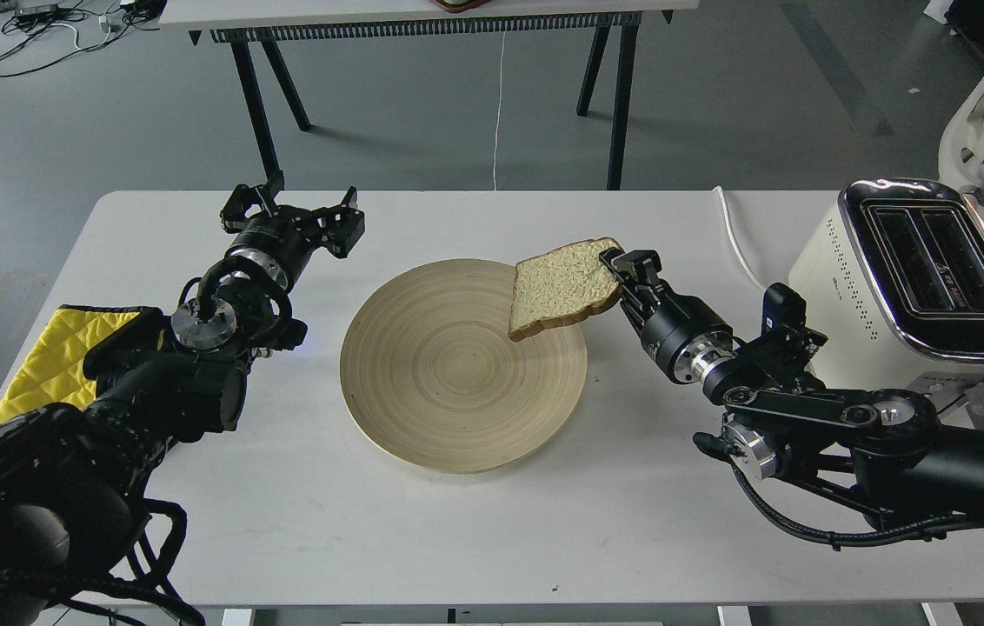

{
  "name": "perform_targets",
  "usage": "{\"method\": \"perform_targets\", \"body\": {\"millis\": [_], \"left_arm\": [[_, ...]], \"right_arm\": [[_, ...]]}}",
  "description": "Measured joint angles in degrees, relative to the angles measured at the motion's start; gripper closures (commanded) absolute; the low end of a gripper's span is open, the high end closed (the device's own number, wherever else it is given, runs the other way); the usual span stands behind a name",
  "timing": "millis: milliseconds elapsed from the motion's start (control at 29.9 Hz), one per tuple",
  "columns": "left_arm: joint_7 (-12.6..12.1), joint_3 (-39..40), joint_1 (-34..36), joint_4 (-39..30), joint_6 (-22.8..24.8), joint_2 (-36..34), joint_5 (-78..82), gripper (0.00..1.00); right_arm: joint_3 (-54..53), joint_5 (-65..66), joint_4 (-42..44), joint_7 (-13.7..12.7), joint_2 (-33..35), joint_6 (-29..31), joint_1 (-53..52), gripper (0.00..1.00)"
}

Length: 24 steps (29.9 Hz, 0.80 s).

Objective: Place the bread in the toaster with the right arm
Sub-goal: 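Lift the bread slice up off the plate with the right gripper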

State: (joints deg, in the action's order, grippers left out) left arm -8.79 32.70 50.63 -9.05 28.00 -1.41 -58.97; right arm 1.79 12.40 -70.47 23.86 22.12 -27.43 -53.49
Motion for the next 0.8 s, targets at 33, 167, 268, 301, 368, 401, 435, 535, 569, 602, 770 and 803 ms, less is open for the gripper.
{"method": "perform_targets", "body": {"millis": [33, 167, 268, 301, 368, 401, 435, 535, 569, 602, 770, 803], "left_arm": [[0.0, 0.0, 0.0, 0.0, 0.0, 0.0, 0.0, 0.0], [0.0, 0.0, 0.0, 0.0, 0.0, 0.01, 0.0, 0.0], [0.0, 0.0, 0.0, 0.0, 0.0, 0.0, 0.0, 0.0], [0.0, 0.0, 0.0, 0.0, 0.0, 0.01, 0.0, 0.0], [0.0, -0.01, 0.0, 0.0, 0.0, 0.01, 0.0, 0.0], [0.01, -0.01, 0.0, 0.0, 0.0, 0.0, 0.0, 0.0], [0.0, -0.01, 0.0, 0.0, 0.0, 0.0, 0.0, 0.0], [0.01, -0.02, 0.0, 0.0, 0.0, 0.0, 0.0, 0.0], [0.0, -0.02, 0.0, 0.0, 0.0, 0.0, 0.0, 0.0], [0.0, -0.02, 0.0, 0.0, 0.0, 0.0, 0.0, 0.0], [0.0, -0.02, 0.0, 0.0, 0.0, 0.0, 0.0, 0.0], [0.0, -0.02, 0.0, 0.0, 0.0, 0.0, 0.0, 0.0]], "right_arm": [[-0.04, 0.0, -0.26, -0.08, 0.71, 0.03, -1.5, 0.91], [1.17, 0.15, -2.56, -0.84, 6.09, 0.09, -9.55, 0.91], [7.28, 0.51, -4.46, -2.36, 12.4, 0.03, -18.89, 0.9], [10.52, 0.56, -4.77, -2.71, 14.11, -0.02, -22.34, 0.9], [18.24, 0.59, -5.02, -3.01, 16.58, -0.04, -29.17, 0.9], [23.06, 0.59, -5.05, -3.05, 17.78, -0.06, -33.09, 0.9], [27.1, 0.58, -5.06, -3.05, 18.71, -0.1, -36.25, 0.9], [40.18, 0.54, -5.12, -2.82, 20.88, -0.16, -46.22, 0.9], [44.62, 0.55, -5.14, -2.69, 21.33, -0.15, -49.33, 0.9], [49.39, 0.55, -5.21, -2.49, 21.65, -0.12, -52.49, 0.9], [69.79, 1.22, -7.56, -1.43, 22.05, 0.09, -65.64, 0.9], [73.4, 1.94, -8.63, -1.35, 22.07, 0.1, -68.09, 0.9]]}}
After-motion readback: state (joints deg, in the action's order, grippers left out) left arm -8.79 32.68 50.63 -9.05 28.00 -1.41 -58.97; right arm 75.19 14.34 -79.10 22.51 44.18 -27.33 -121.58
